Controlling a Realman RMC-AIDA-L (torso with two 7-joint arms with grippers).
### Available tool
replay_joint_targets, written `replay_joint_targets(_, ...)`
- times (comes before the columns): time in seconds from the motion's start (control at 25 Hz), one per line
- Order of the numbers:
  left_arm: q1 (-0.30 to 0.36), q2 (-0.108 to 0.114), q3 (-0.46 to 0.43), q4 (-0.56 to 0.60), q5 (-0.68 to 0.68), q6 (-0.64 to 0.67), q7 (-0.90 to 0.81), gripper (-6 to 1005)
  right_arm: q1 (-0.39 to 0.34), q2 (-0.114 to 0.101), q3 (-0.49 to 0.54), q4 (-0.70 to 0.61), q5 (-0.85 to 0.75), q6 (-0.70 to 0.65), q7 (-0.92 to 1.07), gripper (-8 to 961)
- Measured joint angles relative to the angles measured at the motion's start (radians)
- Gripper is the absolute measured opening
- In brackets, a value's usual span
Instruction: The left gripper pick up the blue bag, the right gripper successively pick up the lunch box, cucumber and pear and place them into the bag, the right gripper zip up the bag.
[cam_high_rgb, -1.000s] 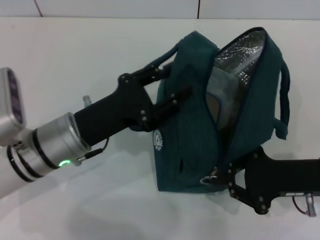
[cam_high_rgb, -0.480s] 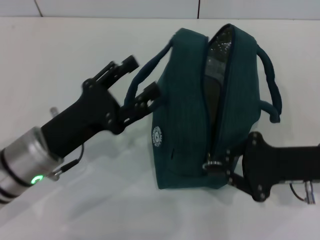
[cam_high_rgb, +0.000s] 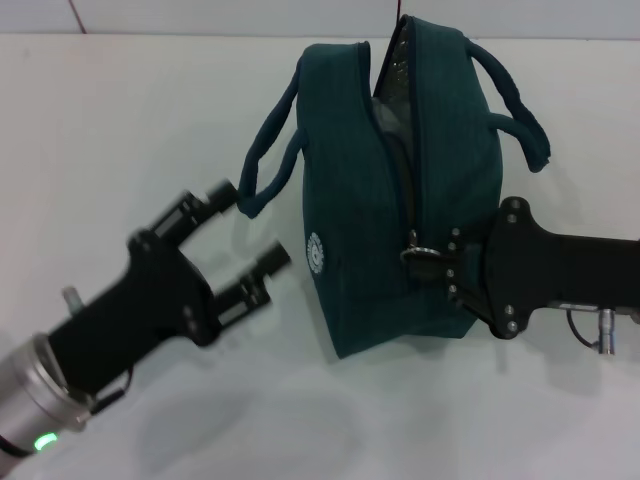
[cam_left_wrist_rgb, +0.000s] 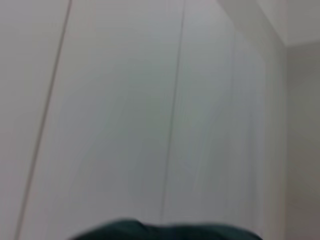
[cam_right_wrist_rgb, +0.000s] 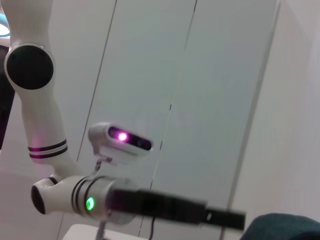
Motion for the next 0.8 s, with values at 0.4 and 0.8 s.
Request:
replay_joint_targets(0.4, -0.002, -0.002, 0.116, -0.004, 0.027, -0.126, 0.038, 816, 0.017, 0.002, -0.03, 0.029, 0.091, -0.001, -0.032, 27)
replay_joint_targets(0.8, -0.037, -0.007, 0.129, -0.019, 0.026, -0.186, 0.023, 811, 0.016, 0.002, -0.111, 0.036, 0.189, 0.001, -0.053, 27)
